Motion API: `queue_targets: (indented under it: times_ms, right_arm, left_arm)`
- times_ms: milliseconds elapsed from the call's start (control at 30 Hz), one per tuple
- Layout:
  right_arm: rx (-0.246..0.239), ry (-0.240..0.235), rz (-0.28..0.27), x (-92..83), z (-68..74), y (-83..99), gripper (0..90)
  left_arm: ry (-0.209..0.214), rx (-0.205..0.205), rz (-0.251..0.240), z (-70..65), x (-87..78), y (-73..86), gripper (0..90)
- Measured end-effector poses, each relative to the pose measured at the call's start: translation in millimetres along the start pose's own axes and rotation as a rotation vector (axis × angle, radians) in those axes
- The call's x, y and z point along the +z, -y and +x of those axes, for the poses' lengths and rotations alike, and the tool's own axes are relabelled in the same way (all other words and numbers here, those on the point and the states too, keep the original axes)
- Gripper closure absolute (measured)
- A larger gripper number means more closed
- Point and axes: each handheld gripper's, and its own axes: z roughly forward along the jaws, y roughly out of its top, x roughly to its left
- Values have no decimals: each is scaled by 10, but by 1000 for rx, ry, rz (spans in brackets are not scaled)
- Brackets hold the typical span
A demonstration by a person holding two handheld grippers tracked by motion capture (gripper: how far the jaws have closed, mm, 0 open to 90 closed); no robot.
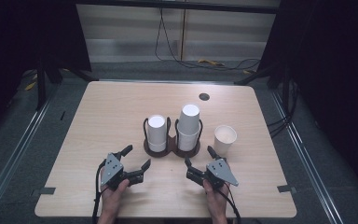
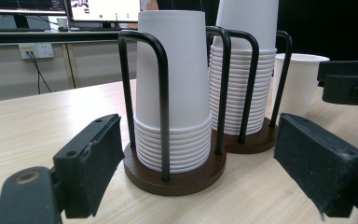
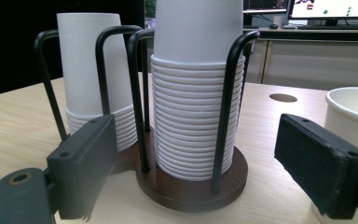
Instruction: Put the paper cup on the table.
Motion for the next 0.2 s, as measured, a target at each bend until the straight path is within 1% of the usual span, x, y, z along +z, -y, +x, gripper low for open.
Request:
queue_targets:
  times_ms: [100,133,200]
  right_arm:
    - [0,-14,-19,-14,-4,7,130]
    - [4,-8,-19,-19,-5,8,131]
    - [2,-21,-25,-24,-9,11,130]
  left_arm:
    - [2,0,-1,-2,0,0,154]
    - [4,0,-1,0,0,1,154]
    - [2,-2,-1,1,0,1,155]
